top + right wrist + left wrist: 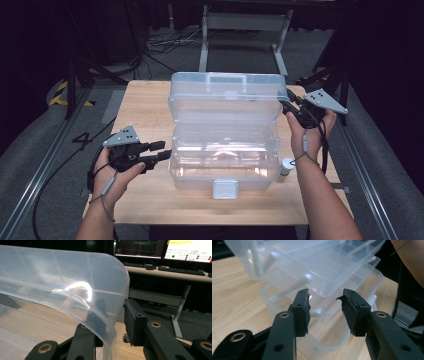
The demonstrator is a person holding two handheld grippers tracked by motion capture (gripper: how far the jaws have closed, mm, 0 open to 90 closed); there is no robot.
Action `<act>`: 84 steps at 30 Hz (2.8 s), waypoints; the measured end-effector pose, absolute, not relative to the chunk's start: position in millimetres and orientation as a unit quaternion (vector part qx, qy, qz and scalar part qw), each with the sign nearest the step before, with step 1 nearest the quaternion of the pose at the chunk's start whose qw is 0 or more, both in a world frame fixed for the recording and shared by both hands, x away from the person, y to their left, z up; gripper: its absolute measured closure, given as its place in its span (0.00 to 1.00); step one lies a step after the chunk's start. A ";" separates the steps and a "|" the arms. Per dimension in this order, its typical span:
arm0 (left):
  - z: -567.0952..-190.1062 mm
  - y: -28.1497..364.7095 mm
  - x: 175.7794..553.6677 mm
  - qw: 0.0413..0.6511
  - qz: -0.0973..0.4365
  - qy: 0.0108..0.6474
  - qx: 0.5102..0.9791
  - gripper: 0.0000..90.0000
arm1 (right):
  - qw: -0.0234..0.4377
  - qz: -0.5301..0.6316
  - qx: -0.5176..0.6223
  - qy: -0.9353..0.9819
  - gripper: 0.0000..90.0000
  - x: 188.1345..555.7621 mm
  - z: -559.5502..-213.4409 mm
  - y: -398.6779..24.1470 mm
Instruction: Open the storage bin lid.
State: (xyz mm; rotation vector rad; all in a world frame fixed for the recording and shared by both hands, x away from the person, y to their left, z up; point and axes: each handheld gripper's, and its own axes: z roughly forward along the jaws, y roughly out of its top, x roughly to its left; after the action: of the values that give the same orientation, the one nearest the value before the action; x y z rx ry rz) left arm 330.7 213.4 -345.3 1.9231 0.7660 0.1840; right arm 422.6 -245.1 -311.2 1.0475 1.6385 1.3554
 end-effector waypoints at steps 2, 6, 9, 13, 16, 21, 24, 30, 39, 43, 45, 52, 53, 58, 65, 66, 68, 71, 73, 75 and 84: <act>-348.5 209.4 329.5 0.499 0.065 0.304 0.809 0.60 | 0.376 0.529 0.409 0.641 0.80 423.0 -310.9 -245.0; -356.1 200.6 327.1 0.479 0.051 0.280 0.831 0.55 | 0.377 0.528 0.409 0.641 0.80 423.5 -310.8 -245.0; -362.8 195.6 326.9 0.473 0.034 0.265 0.839 0.55 | 0.376 0.529 0.408 0.642 0.79 423.6 -310.8 -245.4; -370.9 189.2 328.0 0.469 0.011 0.250 0.847 0.58 | 0.374 0.530 0.407 0.643 0.79 423.9 -310.9 -246.1; -375.7 183.2 328.9 0.462 0.004 0.239 0.854 0.58 | 0.372 0.531 0.407 0.643 0.79 424.1 -311.0 -246.2; -382.4 174.3 328.6 0.450 -0.011 0.216 0.867 0.58 | 0.371 0.533 0.408 0.642 0.79 424.6 -311.2 -246.4; -387.9 170.1 329.7 0.442 -0.020 0.210 0.872 0.58 | 0.370 0.534 0.408 0.642 0.79 424.9 -311.3 -246.5; -399.7 161.5 332.5 0.426 -0.031 0.205 0.881 0.59 | 0.369 0.534 0.408 0.642 0.79 425.4 -311.2 -247.0; -407.6 159.4 335.1 0.418 -0.019 0.216 0.882 0.66 | 0.377 0.536 0.403 0.639 0.78 426.7 -311.5 -245.9; -409.2 160.1 335.5 0.421 -0.008 0.217 0.881 0.74 | 0.384 0.535 0.401 0.637 0.78 426.8 -311.4 -244.9; -410.9 158.2 335.2 0.425 -0.007 0.212 0.880 0.76 | 0.393 0.533 0.399 0.634 0.78 427.1 -311.3 -243.4; -414.2 156.0 335.4 0.434 -0.010 0.203 0.878 0.79 | 0.424 0.519 0.395 0.628 0.80 426.4 -311.0 -237.8; -414.2 156.0 335.4 0.434 -0.010 0.203 0.878 0.79 | 0.426 0.518 0.396 0.627 0.80 426.4 -311.1 -237.5; -416.1 156.2 335.9 0.442 -0.016 0.203 0.874 0.79 | 0.442 0.502 0.405 0.624 0.85 427.2 -312.3 -233.9; -418.3 155.9 336.6 0.449 -0.021 0.203 0.870 0.79 | 0.442 0.498 0.411 0.623 0.87 431.8 -313.7 -233.9; -418.3 155.9 336.6 0.449 -0.021 0.203 0.870 0.79 | 0.441 0.499 0.411 0.623 0.87 432.7 -313.8 -234.2; -419.1 155.2 337.0 0.450 -0.022 0.204 0.869 0.79 | 0.438 0.501 0.412 0.622 0.87 434.5 -314.1 -234.8; -419.6 154.6 337.5 0.451 -0.024 0.202 0.869 0.79 | 0.435 0.502 0.414 0.622 0.87 437.3 -313.9 -235.3; -419.9 154.4 337.6 0.451 -0.023 0.202 0.869 0.79 | 0.433 0.504 0.416 0.622 0.87 438.4 -313.8 -235.3; -420.8 153.4 338.2 0.451 -0.024 0.200 0.870 0.79 | 0.429 0.505 0.418 0.621 0.87 441.0 -313.6 -235.5; -421.4 150.8 338.4 0.445 -0.022 0.197 0.873 0.79 | 0.414 0.504 0.435 0.620 0.88 452.1 -311.5 -234.7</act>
State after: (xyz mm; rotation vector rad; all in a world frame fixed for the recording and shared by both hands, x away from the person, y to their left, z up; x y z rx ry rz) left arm 338.4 150.8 -421.4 2.1646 0.4882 -0.0534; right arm 452.1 -234.7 -311.5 1.0936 1.5590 1.2669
